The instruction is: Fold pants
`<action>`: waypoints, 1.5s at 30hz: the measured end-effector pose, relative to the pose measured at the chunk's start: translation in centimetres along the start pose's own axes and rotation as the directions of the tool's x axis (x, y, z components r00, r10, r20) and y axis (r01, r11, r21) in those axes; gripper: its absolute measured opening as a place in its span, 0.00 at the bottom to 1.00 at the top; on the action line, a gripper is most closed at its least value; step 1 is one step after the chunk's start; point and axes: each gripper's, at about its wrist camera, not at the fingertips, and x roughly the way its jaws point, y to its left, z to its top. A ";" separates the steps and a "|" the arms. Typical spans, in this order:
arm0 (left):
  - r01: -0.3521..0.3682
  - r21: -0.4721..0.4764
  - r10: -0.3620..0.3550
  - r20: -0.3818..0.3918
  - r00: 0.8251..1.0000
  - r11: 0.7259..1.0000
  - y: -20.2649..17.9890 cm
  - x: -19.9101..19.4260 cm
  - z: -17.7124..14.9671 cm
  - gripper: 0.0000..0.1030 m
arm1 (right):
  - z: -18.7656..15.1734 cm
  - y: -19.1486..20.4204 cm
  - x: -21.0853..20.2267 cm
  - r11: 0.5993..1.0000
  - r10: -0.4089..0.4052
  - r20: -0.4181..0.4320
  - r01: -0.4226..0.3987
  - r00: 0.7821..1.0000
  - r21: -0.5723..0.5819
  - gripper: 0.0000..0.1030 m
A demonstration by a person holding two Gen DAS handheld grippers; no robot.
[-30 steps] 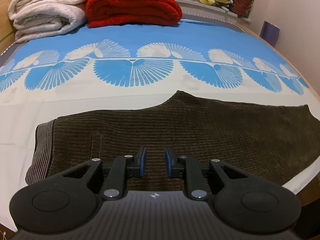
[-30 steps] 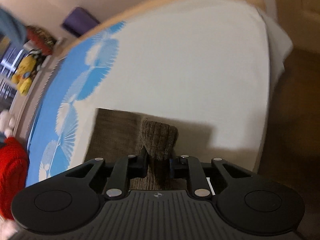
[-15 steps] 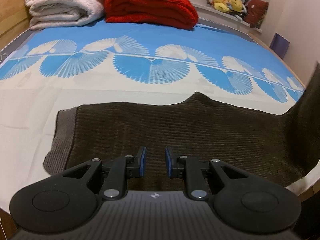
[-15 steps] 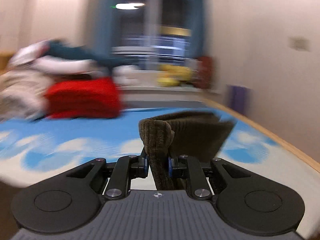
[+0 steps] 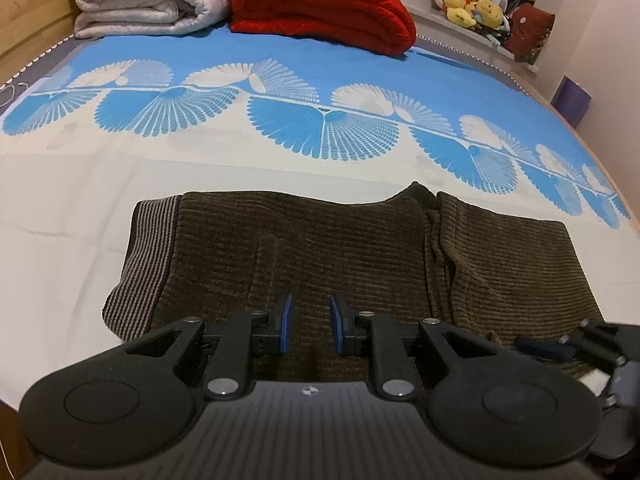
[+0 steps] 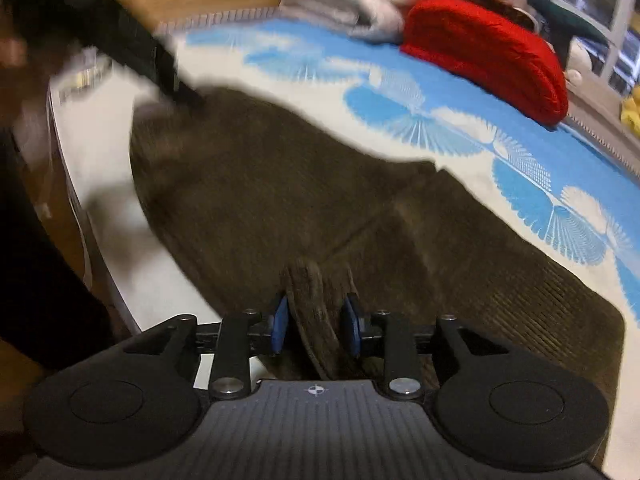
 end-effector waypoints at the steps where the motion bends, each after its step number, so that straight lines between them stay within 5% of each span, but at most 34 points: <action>1: 0.000 -0.001 0.000 -0.001 1.000 1.000 0.0 0.1 0.1 0.22 | 0.4 -0.5 -0.6 0.999 0.012 0.026 -0.013 1.000 0.033 0.41; 4: 0.000 0.003 0.000 -0.005 1.000 1.000 -0.3 0.3 0.1 0.22 | 0.9 -0.8 -1.2 0.998 0.020 0.061 -0.023 0.998 0.054 0.44; 16: -0.022 0.021 0.022 -0.019 1.000 1.000 -0.2 0.5 -0.4 0.22 | -0.3 1.4 3.3 0.998 0.016 -0.084 -0.022 0.996 -0.060 0.46; 21: -0.018 0.024 0.019 -0.020 1.000 1.000 -0.5 0.6 -0.3 0.22 | 0.0 1.8 2.7 0.990 0.118 -0.095 -0.125 0.988 -0.067 0.53; 26: -0.017 0.037 0.018 -0.023 1.000 0.999 -0.7 0.7 -0.3 0.22 | -0.7 3.4 3.0 0.980 0.074 -0.103 -0.092 0.992 -0.179 0.55; 34: -0.021 0.017 0.022 -0.020 1.000 1.000 -0.2 0.5 -0.4 0.22 | -0.7 3.2 2.8 0.978 0.073 -0.095 -0.090 0.993 -0.190 0.45; 40: -0.023 0.024 0.024 -0.022 0.999 0.999 -0.4 0.6 -0.4 0.22 | -1.3 4.6 3.1 0.959 0.034 -0.099 -0.060 0.994 -0.277 0.54; 45: -0.025 0.010 0.025 -0.023 0.999 1.000 -0.1 0.6 -0.2 0.22 | -1.1 4.2 2.9 0.955 0.023 -0.086 -0.047 0.996 -0.292 0.34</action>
